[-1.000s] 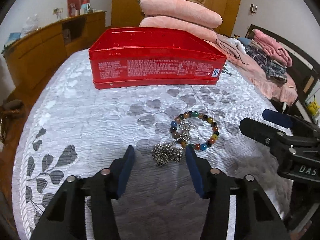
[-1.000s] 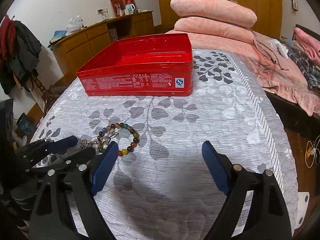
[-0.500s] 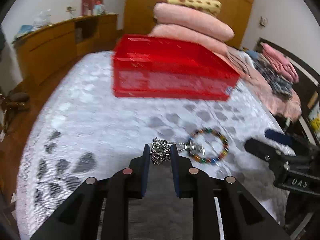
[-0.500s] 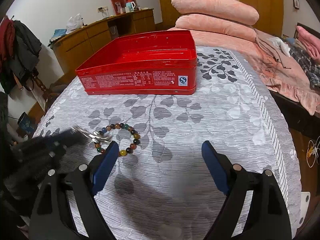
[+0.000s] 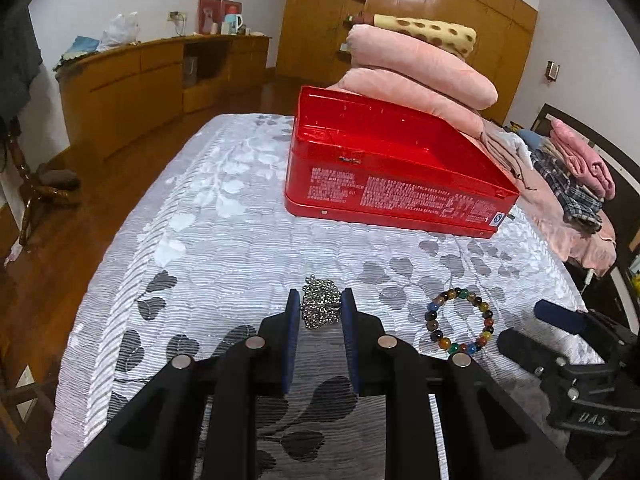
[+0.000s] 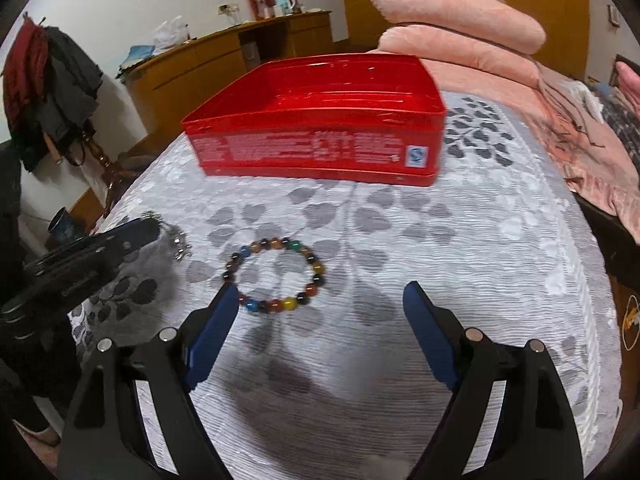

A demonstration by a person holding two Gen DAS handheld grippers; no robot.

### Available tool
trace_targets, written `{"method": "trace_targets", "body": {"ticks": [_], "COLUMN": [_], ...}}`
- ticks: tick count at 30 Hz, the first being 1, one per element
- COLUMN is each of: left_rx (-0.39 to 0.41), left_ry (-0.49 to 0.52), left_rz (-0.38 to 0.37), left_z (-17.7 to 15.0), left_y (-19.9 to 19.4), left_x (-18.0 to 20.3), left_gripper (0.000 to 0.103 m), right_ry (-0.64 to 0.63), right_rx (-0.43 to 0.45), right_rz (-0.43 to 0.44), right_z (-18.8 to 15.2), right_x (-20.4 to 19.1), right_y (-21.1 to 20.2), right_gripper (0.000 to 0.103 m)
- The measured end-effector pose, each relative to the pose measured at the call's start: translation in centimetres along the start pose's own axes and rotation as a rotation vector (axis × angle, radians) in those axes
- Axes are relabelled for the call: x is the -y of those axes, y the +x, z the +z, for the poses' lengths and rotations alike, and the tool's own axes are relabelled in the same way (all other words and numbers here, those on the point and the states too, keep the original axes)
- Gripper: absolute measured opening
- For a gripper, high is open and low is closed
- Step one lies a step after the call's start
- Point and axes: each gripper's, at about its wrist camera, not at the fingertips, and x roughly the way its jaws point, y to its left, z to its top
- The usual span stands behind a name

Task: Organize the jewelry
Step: 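Grasp the silver chain with the left tool while the right tool grasps the multicolour bracelet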

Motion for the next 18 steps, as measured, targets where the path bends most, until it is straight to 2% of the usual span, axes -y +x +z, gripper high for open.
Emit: {"method": "trace_targets", "body": {"ticks": [2, 6, 9, 13, 18], "left_rx": [0.003, -0.007, -0.012, -0.019, -0.03], "left_ry": [0.006, 0.016, 0.018, 0.026, 0.035], "left_rz": [0.004, 0.004, -0.001, -0.006, -0.008], "left_z": [0.0, -0.1, -0.2, -0.1, -0.2], "left_y": [-0.1, 0.0, 0.1, 0.2, 0.5], "left_x": [0.0, 0.1, 0.1, 0.3, 0.4], "left_gripper": [0.021, 0.021, 0.021, 0.021, 0.021], "right_ry": [-0.004, 0.008, 0.018, 0.038, 0.038], "right_rx": [-0.005, -0.031, -0.042, -0.057, -0.061], "right_rz": [0.011, 0.032, 0.029, 0.028, 0.014], "right_z": [0.1, 0.1, 0.2, 0.3, 0.5], "right_x": [-0.3, -0.5, -0.5, -0.2, 0.0], "right_y": [0.3, 1.0, 1.3, 1.9, 2.2], "right_gripper": [0.081, 0.064, 0.06, 0.043, 0.035]}}
